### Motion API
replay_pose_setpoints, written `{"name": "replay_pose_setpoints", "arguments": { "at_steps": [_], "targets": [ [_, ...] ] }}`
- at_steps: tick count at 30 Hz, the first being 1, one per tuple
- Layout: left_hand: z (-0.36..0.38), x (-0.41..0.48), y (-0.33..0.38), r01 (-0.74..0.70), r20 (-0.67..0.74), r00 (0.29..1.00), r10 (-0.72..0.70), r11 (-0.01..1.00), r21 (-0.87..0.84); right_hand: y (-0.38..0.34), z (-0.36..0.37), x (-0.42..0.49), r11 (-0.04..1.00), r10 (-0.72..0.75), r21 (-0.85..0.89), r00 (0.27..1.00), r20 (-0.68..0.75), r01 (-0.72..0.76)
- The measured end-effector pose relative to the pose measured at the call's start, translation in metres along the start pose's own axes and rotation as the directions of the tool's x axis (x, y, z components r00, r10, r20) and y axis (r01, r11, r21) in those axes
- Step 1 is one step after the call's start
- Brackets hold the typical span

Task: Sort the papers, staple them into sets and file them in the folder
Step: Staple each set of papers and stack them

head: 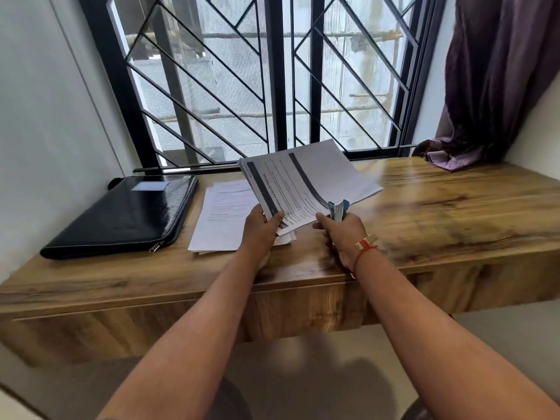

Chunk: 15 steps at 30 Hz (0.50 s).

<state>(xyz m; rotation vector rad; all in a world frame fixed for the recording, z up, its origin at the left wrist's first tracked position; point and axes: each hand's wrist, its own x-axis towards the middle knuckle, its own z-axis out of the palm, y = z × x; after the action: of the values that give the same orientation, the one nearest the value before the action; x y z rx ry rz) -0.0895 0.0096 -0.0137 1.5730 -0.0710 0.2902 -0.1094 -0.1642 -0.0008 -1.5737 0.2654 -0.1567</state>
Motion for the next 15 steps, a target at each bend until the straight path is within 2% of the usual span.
{"name": "replay_pose_setpoints", "arguments": {
  "at_steps": [4, 7, 9, 12, 15],
  "targets": [
    [0.0, 0.003, 0.0, 0.0, -0.025, 1.0, 0.0, 1.0, -0.007, -0.01, -0.008, -0.014, 0.991, 0.135, -0.02, 0.976, 0.169, -0.134],
    [0.0, 0.004, -0.001, -0.011, -0.027, 1.0, 0.012, 1.0, 0.02, -0.018, -0.01, -0.027, 0.962, 0.257, 0.009, 0.912, 0.32, -0.274],
    [0.0, 0.004, -0.002, -0.021, -0.017, 1.0, 0.022, 0.999, 0.035, -0.02, -0.008, -0.032, 0.949, 0.305, -0.045, 0.868, 0.392, -0.313],
    [0.0, 0.003, -0.002, -0.022, -0.018, 1.0, 0.023, 0.998, 0.062, -0.022, -0.003, -0.035, 0.938, 0.348, -0.152, 0.835, 0.426, -0.313],
    [0.0, 0.001, -0.001, -0.029, -0.014, 0.999, 0.03, 0.996, 0.082, -0.025, 0.003, -0.035, 0.932, 0.364, -0.164, 0.838, 0.406, -0.325]
  ]
}}
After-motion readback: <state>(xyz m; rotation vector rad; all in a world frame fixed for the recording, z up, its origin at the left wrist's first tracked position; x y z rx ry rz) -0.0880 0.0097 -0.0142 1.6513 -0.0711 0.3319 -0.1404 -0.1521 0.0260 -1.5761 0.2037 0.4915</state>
